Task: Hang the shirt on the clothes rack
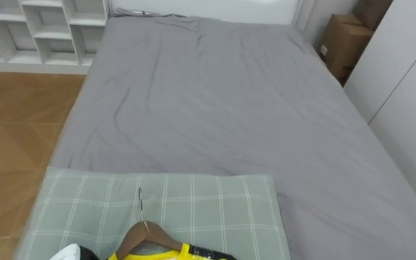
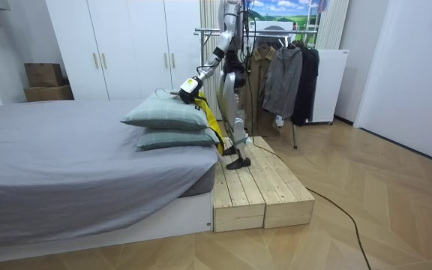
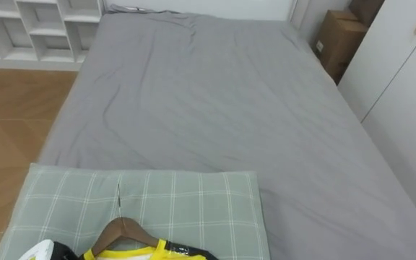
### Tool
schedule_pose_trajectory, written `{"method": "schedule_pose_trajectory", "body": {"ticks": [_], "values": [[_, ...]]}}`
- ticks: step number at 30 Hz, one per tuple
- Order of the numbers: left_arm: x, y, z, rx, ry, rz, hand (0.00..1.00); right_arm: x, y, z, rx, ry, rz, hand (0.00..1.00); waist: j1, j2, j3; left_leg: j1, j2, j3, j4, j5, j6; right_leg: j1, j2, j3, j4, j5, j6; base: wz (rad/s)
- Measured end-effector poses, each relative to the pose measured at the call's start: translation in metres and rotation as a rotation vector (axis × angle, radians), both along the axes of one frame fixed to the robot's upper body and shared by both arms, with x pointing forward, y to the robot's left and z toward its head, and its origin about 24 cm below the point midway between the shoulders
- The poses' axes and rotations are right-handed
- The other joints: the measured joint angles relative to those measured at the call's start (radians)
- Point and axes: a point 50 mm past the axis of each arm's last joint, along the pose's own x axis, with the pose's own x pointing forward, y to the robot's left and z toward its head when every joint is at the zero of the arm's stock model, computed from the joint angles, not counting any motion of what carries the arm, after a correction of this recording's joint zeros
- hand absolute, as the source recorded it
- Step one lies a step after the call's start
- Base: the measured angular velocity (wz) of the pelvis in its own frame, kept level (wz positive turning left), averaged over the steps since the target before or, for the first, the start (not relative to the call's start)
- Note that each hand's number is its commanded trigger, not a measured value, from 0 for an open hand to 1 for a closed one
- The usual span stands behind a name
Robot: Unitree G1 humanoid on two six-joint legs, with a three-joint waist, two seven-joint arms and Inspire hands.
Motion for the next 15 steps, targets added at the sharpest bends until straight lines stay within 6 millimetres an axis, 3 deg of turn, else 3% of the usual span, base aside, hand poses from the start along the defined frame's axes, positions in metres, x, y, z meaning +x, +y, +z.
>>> {"method": "schedule_pose_trajectory", "body": {"ticks": [15], "values": [[-0.0008,0.0002,-0.0006,-0.010,0.005,0.007,1.00,-0.0014,-0.0003,0.0001,0.001,0.002,-0.004,0.00,0.000,0.005,0.0014,0.001,0.000,0.000,-0.002,0.000,0.000,0.001,0.001,0.000,0.003,0.000,0.000,0.00]]}}
